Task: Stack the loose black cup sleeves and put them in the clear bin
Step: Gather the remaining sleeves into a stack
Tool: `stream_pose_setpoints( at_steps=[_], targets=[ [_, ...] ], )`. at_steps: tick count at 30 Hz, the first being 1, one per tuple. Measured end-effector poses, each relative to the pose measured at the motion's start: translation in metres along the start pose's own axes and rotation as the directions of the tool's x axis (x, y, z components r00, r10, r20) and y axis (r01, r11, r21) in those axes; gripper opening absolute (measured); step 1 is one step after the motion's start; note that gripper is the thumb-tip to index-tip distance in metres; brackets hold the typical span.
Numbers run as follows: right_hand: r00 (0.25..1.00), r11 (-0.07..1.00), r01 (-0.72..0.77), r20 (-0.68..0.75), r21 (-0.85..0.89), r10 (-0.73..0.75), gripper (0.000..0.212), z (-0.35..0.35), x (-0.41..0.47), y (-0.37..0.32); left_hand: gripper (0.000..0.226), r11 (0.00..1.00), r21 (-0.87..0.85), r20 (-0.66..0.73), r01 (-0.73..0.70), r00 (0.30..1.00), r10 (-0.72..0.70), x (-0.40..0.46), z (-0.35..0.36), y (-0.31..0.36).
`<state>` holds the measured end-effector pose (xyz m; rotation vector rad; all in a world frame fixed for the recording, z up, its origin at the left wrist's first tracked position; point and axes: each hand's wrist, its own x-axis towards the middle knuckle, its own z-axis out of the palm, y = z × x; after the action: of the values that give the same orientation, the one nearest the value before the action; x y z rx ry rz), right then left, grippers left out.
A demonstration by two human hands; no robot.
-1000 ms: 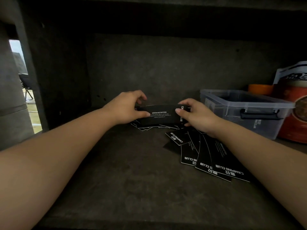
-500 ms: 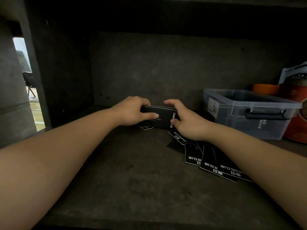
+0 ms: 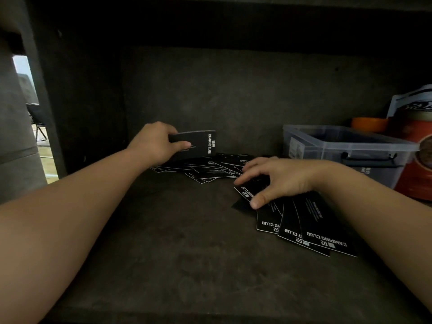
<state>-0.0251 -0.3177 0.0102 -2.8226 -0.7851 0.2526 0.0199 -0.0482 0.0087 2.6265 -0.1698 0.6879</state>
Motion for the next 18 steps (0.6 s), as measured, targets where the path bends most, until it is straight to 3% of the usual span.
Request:
stream_pose_setpoints(
  at_steps=[4,6,8,9,11,13,14,15,17,18],
  targets=[
    [0.967,0.987,0.139,-0.227,0.077,-0.119,0.028,0.001,0.001,-0.014,0.021,0.999,0.034,0.051,0.012,0.999,-0.014,-0.001,0.002,0.000],
    [0.865,0.913,0.331,-0.464,0.239,-0.192,0.012,-0.001,0.003,-0.024,0.019,0.999,0.036,0.059,-0.010,0.998,0.007,-0.001,0.004,0.002],
    [0.693,0.768,0.530,-0.705,0.359,-0.148,0.014,-0.004,0.003,-0.029,0.019,0.999,0.033,0.067,-0.025,0.997,0.023,0.000,0.005,0.003],
    [0.631,0.698,0.598,-0.768,0.394,-0.108,0.016,-0.006,0.003,-0.030,0.019,0.999,0.029,0.073,-0.030,0.997,0.028,0.000,0.006,0.004],
    [0.589,0.601,0.660,-0.807,0.451,-0.041,0.016,-0.006,0.002,-0.032,0.019,0.999,0.023,0.087,-0.042,0.995,0.040,0.000,0.006,0.003],
    [0.632,0.542,0.650,-0.775,0.532,0.002,0.016,-0.004,0.003,-0.032,0.019,0.998,0.033,0.105,-0.047,0.994,0.044,0.001,0.006,0.003],
    [0.669,0.563,0.612,-0.744,0.556,0.008,0.015,-0.001,0.005,-0.030,0.019,0.998,0.039,0.121,-0.043,0.992,0.038,0.001,0.006,0.003],
    [0.699,0.658,0.546,-0.715,0.518,-0.017,0.014,0.001,0.009,-0.026,0.019,0.998,0.043,0.139,-0.036,0.990,0.030,0.001,0.006,0.003],
    [0.809,0.916,0.297,-0.581,0.269,-0.091,0.008,0.005,0.015,-0.014,0.018,0.999,0.045,0.180,-0.028,0.983,0.019,0.001,0.006,0.001],
    [0.874,0.975,0.171,-0.479,0.141,-0.083,0.006,0.007,0.017,-0.008,0.017,0.998,0.046,0.197,-0.034,0.980,0.024,0.002,0.007,0.000]
  ],
)
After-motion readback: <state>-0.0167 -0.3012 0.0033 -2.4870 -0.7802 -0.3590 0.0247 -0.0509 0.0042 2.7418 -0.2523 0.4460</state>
